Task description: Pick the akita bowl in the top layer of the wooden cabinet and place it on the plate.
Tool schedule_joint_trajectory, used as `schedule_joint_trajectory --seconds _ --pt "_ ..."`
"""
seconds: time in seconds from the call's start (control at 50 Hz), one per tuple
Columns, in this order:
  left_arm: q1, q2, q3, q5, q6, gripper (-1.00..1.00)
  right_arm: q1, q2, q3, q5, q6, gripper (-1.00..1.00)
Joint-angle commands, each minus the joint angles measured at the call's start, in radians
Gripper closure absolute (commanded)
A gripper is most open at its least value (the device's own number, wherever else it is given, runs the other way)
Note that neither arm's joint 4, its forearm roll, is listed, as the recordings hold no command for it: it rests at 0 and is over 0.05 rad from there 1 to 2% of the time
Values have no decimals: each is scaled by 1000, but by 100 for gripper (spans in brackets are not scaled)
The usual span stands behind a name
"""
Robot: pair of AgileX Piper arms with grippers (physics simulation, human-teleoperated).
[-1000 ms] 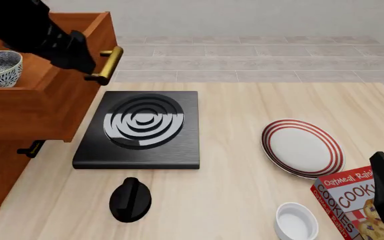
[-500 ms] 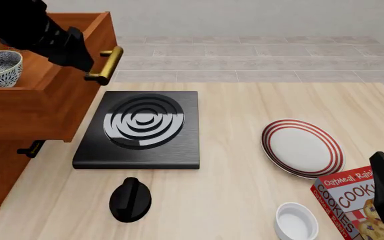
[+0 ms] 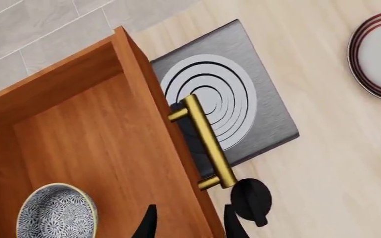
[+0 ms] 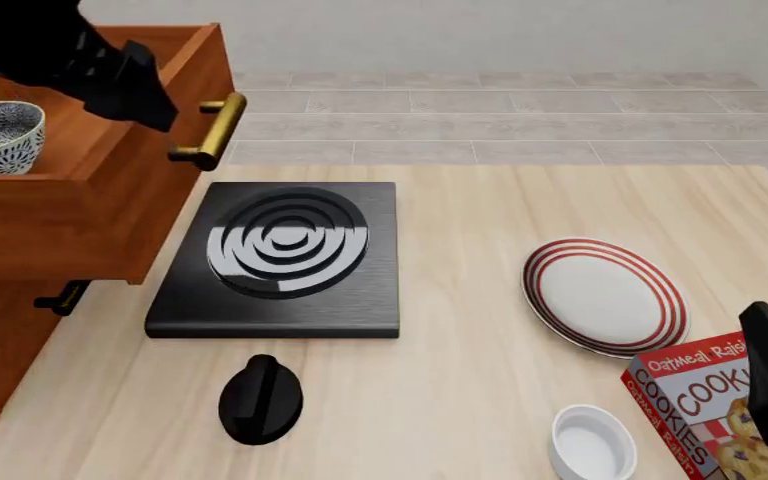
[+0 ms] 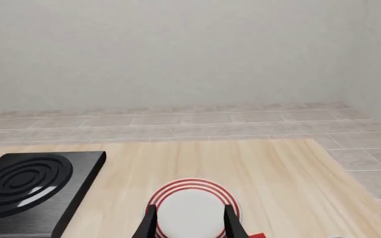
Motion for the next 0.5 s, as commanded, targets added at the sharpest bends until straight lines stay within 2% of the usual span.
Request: schedule_joint_trajectory --seconds 0.02,0.5 --pt "17 3 0 0 13 -100 1 0 0 -1 -2 -100" --pt "59 11 -55 0 8 -100 4 1 0 -1 -3 -100"
